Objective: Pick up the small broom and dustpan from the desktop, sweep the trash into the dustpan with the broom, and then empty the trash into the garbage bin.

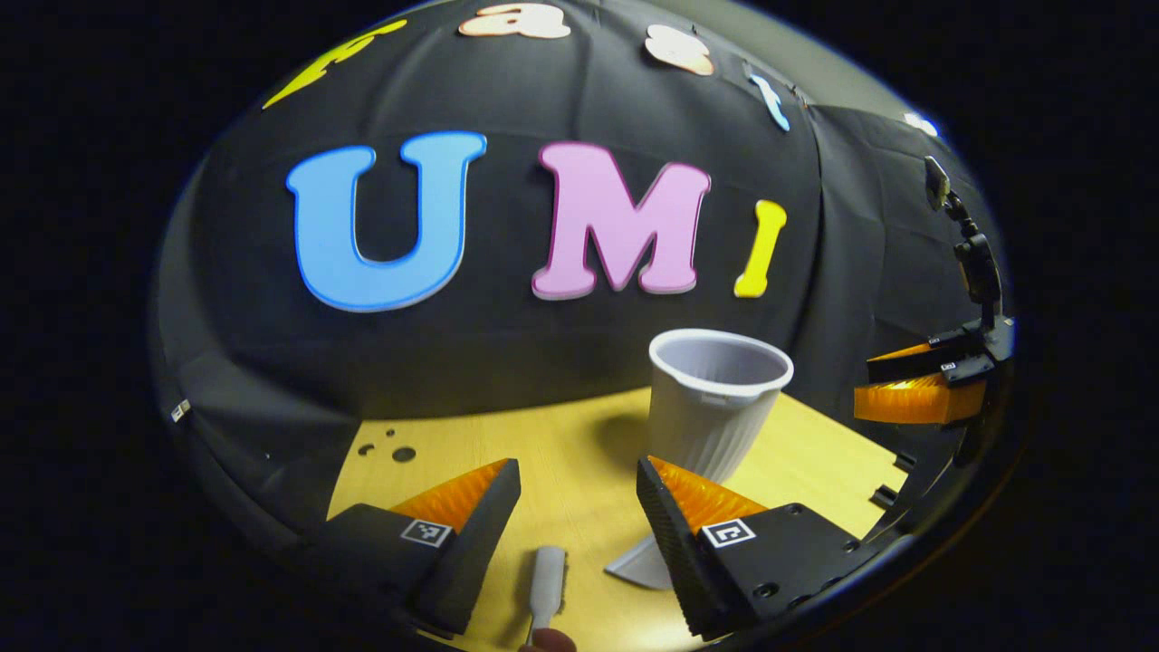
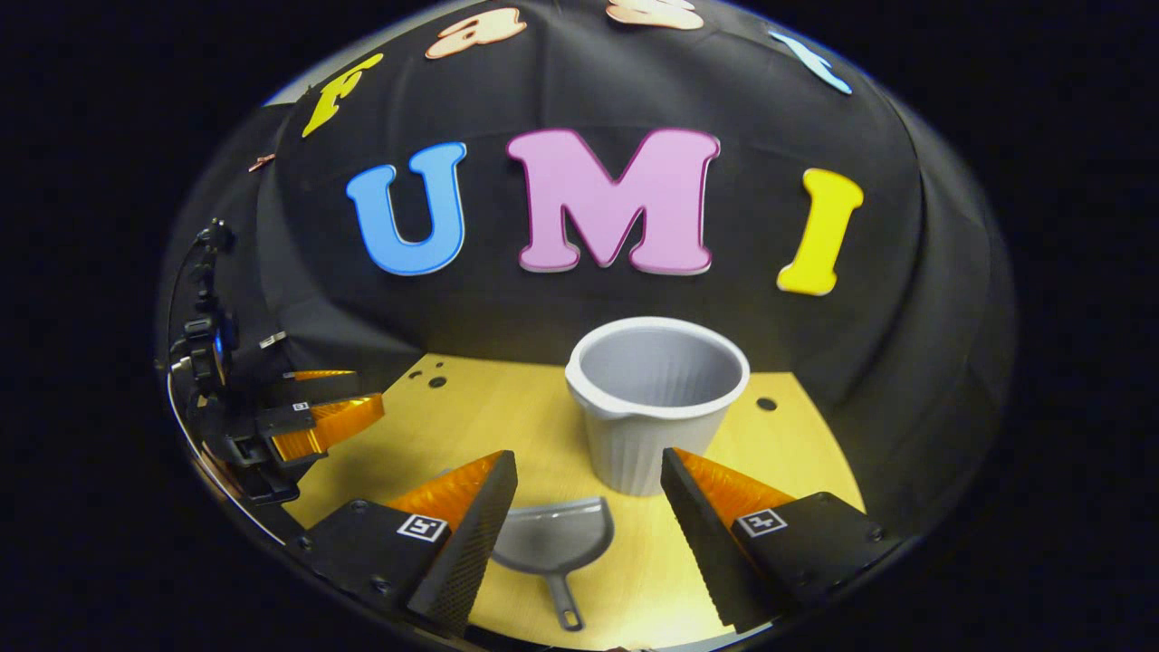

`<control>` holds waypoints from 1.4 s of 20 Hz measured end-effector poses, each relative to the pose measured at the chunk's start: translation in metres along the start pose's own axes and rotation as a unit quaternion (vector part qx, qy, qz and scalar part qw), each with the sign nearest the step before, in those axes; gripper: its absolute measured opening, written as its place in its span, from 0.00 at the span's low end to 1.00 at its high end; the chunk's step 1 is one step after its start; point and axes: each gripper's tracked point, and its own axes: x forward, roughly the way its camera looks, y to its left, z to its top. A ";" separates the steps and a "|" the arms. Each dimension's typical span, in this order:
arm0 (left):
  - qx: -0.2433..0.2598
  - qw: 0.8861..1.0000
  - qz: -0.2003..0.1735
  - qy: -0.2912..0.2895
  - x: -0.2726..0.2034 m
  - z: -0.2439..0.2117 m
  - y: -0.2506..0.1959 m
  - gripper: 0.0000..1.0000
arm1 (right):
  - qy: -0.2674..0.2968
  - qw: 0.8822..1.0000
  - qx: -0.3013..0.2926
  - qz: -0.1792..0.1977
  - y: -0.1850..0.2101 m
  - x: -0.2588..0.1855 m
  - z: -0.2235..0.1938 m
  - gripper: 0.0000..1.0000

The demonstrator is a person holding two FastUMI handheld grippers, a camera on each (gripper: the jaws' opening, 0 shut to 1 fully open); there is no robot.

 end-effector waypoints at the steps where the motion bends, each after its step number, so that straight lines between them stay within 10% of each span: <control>1: 0.011 1.000 0.001 -0.013 -0.004 0.015 -0.003 0.85 | -0.013 1.000 -0.006 -0.006 0.000 -0.003 0.009 0.99; 28: -0.020 0.996 0.034 -0.086 -0.046 0.082 -0.061 0.93 | -0.116 0.989 -0.038 0.077 0.017 -0.015 0.067 0.99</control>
